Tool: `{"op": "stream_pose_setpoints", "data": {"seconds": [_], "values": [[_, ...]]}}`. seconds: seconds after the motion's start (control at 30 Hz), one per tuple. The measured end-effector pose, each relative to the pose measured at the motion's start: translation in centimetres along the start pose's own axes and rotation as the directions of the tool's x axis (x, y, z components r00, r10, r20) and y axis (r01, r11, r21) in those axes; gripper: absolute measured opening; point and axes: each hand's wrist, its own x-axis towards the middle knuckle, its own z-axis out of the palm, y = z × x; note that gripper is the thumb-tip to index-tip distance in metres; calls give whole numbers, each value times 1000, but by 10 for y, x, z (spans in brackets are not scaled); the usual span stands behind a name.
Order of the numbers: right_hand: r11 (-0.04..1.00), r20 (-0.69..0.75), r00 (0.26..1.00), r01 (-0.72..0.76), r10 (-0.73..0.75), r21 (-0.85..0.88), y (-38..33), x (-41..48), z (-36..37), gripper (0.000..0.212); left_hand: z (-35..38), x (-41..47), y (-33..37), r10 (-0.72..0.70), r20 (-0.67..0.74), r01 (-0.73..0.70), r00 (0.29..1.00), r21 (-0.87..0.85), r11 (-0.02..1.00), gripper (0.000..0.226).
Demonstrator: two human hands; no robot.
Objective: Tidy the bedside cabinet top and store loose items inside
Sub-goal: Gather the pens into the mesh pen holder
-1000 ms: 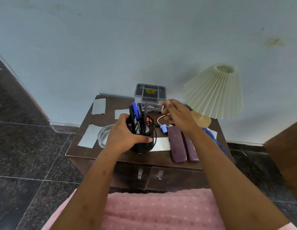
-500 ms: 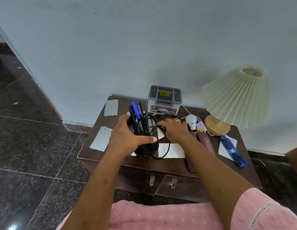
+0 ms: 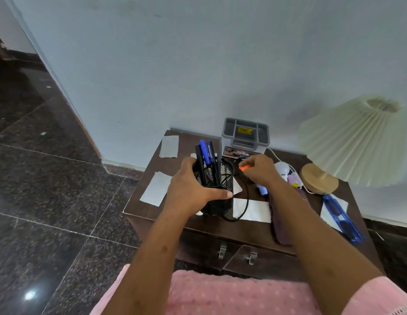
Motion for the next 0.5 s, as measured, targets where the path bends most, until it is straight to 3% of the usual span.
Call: {"op": "stream_pose_setpoints", "data": {"seconds": [0.1,0.27,0.4,0.5], "values": [[991,-69,996,-54,63,120,-2,-5,-13,16,0,-3,4,11,-1,-11,1000,41,999,92],[969,-191,980,-8,57,246,-7,-14,-31,19,3,-6,8,12,16,-13,1000,72,997,93],[813,-320,945,139,62,566,-36,-19,-58,15,4,-7,8,14,18,-15,1000,72,997,94],[726,-244,962,252,-119,640,-62,-28,-84,9,4,-7,8,14,21,-15,1000,76,997,96]]}}
